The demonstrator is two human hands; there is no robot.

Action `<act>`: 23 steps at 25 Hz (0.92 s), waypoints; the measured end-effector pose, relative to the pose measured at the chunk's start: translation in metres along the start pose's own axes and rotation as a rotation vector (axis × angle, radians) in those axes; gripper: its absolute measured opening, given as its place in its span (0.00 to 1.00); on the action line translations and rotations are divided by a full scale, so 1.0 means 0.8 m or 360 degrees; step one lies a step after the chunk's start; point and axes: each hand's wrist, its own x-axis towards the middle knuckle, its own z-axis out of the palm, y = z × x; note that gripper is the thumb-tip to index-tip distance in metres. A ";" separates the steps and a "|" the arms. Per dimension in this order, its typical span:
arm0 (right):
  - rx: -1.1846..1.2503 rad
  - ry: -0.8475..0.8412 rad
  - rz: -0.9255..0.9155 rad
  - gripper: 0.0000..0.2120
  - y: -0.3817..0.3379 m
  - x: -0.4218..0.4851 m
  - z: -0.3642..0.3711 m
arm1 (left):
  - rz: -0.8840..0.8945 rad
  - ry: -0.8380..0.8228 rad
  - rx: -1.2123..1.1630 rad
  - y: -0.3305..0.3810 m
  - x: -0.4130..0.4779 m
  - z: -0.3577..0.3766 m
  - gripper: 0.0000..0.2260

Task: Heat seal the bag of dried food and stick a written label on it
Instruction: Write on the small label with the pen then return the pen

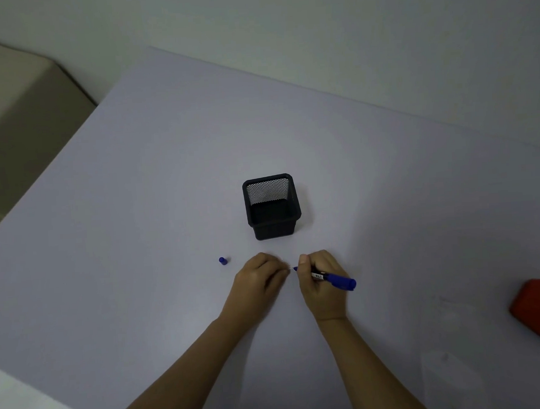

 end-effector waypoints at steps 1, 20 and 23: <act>-0.0007 0.0007 -0.0008 0.25 0.000 0.000 0.000 | -0.0011 -0.0002 -0.0032 0.001 0.002 -0.001 0.15; 0.0067 -0.0132 0.0061 0.21 -0.001 -0.001 0.000 | -0.0060 0.0171 0.0121 -0.004 0.000 0.008 0.14; 0.0049 -0.0121 0.0087 0.16 0.000 -0.001 0.001 | -0.0170 0.0180 0.0046 -0.009 0.002 0.006 0.14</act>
